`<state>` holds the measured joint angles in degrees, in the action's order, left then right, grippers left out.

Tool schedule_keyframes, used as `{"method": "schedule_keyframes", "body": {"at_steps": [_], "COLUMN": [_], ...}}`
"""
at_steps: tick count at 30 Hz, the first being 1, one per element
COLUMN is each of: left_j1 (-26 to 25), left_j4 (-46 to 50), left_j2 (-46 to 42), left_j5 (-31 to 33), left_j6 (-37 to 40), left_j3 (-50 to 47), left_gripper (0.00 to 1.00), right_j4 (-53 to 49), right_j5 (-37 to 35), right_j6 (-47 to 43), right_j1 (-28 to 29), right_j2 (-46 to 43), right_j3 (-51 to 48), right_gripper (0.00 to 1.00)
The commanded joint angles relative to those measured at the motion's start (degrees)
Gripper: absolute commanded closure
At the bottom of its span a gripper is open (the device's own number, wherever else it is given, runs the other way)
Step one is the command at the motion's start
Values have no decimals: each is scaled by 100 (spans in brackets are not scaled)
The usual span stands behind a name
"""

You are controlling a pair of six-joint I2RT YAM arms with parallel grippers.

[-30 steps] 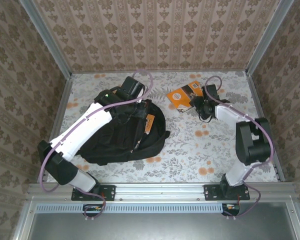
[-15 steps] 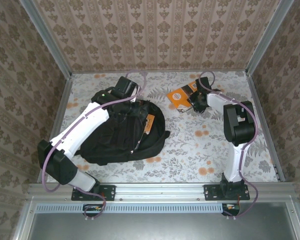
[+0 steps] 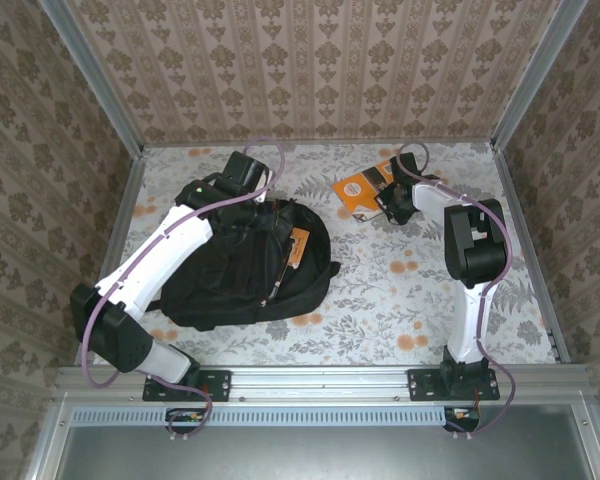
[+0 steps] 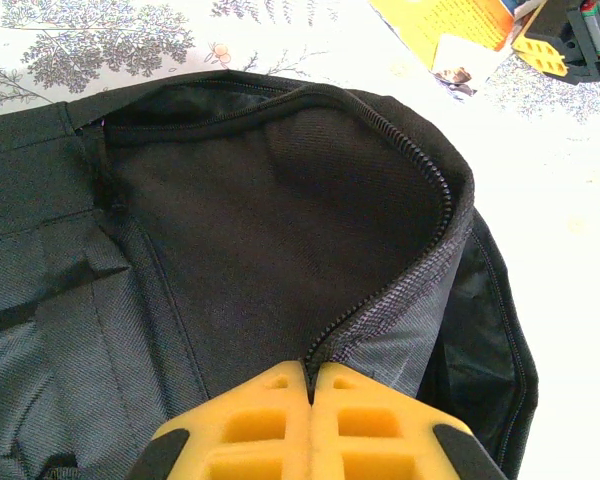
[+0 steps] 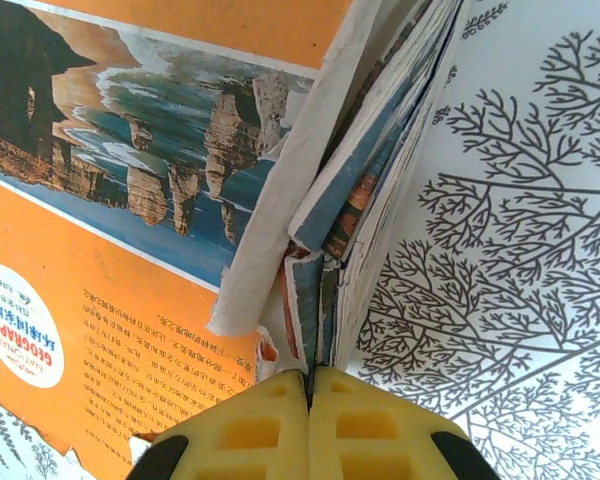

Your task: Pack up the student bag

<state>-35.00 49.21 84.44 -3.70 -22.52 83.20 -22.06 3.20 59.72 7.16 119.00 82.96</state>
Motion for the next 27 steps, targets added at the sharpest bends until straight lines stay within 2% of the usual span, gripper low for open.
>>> {"method": "schedule_keyframes", "body": {"at_steps": [1,12,18,24,27], "left_j1": [67,107,143,63,-53], "left_j4": [23,126,160,264,241], "left_j2": [-211,-455,-460,-193,-31], "left_j5": [193,738,861,910,766], "left_j6": [44,159,203,241,268], "left_j3": [-93,-161,-126,157,299], "left_gripper": [100,100,100,100,90], "right_j4": [-141,-27,16,40,85], "right_j5": [-181,-281,-348,-301,-278], "right_j6": [-153,-192,-75,25,19], "right_j1": [-74,-267,-301,-285,-285], "right_j2": [-156,-980,-1694,-2880,-3657], "right_j3": [-75,-716,-1416,-2671,-3487], "right_gripper": [100,100,100,100,100]}}
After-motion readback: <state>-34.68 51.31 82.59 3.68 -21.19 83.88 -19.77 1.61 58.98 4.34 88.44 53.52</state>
